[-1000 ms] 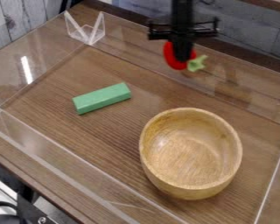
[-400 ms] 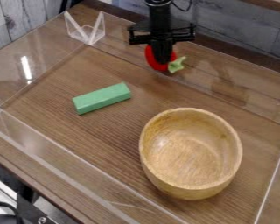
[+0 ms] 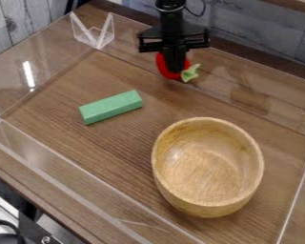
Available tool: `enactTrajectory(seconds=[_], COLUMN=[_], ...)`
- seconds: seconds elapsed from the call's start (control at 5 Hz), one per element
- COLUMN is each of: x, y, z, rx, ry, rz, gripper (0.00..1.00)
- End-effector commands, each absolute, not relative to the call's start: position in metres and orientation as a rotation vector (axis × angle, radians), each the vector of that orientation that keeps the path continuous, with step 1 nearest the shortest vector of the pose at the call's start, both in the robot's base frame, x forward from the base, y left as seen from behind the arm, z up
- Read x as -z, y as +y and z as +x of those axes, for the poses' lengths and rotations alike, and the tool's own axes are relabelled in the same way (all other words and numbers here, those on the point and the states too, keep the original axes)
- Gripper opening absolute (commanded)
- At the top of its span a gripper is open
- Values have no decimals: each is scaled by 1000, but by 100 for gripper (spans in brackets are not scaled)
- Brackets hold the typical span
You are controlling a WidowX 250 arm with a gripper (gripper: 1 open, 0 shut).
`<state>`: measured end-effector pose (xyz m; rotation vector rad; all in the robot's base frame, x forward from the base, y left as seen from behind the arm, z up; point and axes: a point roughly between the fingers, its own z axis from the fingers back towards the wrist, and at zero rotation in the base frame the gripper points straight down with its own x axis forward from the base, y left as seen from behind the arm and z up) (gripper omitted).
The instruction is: Move the red fruit to the left
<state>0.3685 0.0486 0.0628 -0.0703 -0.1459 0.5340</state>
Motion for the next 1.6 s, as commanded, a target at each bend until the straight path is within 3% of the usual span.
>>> enactTrajectory(seconds=[0.0, 1.2, 1.4], x=[-77, -96, -118], y=[54, 50, 59], z=[373, 374, 364], rx=[-554, -612, -633], ry=[-200, -258, -275], rz=[-77, -128, -158], gripper=[0, 0, 0])
